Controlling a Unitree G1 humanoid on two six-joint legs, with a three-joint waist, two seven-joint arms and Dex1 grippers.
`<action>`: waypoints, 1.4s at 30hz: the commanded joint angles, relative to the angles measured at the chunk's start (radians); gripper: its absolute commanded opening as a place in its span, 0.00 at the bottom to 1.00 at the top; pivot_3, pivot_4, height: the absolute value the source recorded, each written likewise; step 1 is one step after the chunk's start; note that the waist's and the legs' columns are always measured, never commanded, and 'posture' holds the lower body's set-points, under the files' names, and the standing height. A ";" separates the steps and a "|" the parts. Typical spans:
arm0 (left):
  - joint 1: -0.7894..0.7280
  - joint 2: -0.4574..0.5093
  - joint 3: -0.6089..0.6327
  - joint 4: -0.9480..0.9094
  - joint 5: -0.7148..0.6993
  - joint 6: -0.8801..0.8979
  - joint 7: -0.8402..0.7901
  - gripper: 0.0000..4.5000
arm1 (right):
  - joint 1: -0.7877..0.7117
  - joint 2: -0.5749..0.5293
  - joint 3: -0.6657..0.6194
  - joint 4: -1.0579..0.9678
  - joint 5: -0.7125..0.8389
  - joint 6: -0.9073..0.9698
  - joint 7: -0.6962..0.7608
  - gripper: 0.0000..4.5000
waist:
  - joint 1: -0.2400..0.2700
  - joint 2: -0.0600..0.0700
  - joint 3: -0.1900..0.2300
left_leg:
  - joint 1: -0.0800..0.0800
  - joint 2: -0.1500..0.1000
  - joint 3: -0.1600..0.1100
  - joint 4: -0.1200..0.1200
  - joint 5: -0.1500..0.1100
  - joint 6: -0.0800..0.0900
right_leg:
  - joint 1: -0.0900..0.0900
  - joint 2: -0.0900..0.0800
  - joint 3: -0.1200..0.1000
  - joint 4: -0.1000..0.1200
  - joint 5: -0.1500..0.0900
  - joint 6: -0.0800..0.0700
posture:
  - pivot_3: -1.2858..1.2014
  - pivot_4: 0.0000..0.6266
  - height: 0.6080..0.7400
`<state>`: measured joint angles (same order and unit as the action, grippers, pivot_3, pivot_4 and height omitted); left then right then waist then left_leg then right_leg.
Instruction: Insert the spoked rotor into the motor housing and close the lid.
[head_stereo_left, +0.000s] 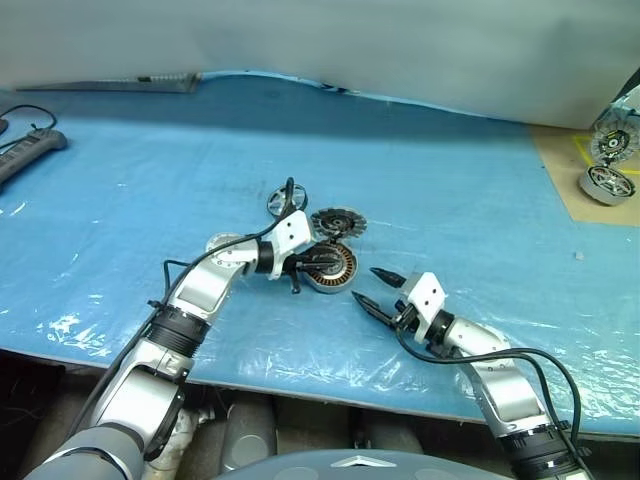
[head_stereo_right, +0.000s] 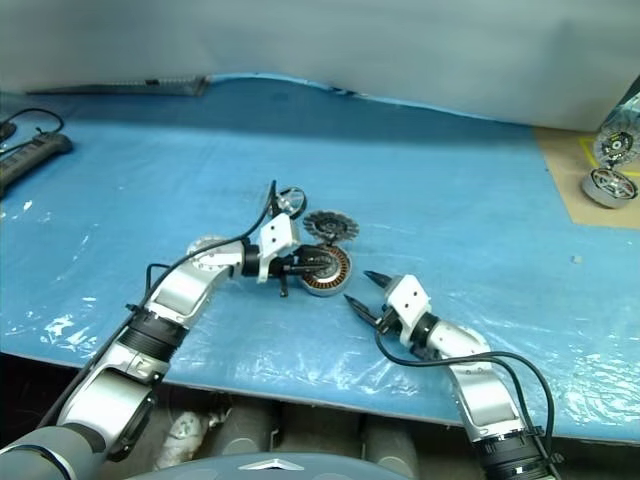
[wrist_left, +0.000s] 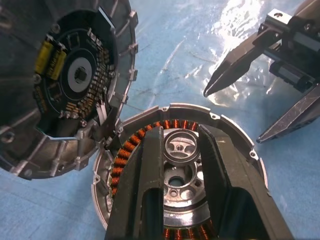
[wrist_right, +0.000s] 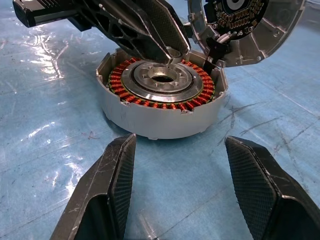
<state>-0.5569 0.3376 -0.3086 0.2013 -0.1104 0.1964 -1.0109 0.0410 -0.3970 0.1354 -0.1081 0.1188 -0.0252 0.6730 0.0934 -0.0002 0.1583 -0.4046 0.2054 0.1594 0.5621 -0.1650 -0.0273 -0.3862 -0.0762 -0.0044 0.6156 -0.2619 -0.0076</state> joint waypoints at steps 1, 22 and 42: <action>-0.018 0.000 -0.004 -0.018 0.008 0.000 0.001 0.15 | 0.006 -0.001 0.002 -0.015 -0.002 -0.017 -0.003 0.68 | 0.000 0.000 0.000 | 0.000 0.000 0.000 0.000 0.000 0.000 | 0.000 0.000 0.000 0.000 0.000 0.000 | 0.52 0.24 1.00; 0.005 0.014 0.009 -0.029 0.013 -0.001 0.005 0.67 | 0.008 -0.004 -0.002 -0.010 -0.009 -0.017 -0.009 0.68 | 0.000 0.000 0.000 | 0.000 0.000 0.000 0.000 0.000 0.000 | 0.000 0.000 0.000 0.000 -0.002 -0.003 | 0.52 0.24 1.00; 0.103 0.024 0.131 -0.171 -0.112 0.067 0.065 0.10 | 0.017 -0.019 -0.020 -0.013 -0.004 -0.009 -0.021 0.68 | -0.001 0.000 0.000 | 0.000 0.000 0.000 0.000 0.000 0.000 | 0.000 0.000 0.000 0.000 -0.002 -0.003 | 0.52 0.24 1.00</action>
<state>-0.4572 0.3530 -0.2030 0.0730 -0.2028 0.2647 -0.9554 0.0585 -0.4135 0.1295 -0.1046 0.1081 -0.0240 0.6531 0.0928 -0.0002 0.1584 -0.4045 0.2055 0.1594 0.5622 -0.1653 -0.0269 -0.3863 -0.0761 -0.0043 0.6157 -0.2639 -0.0109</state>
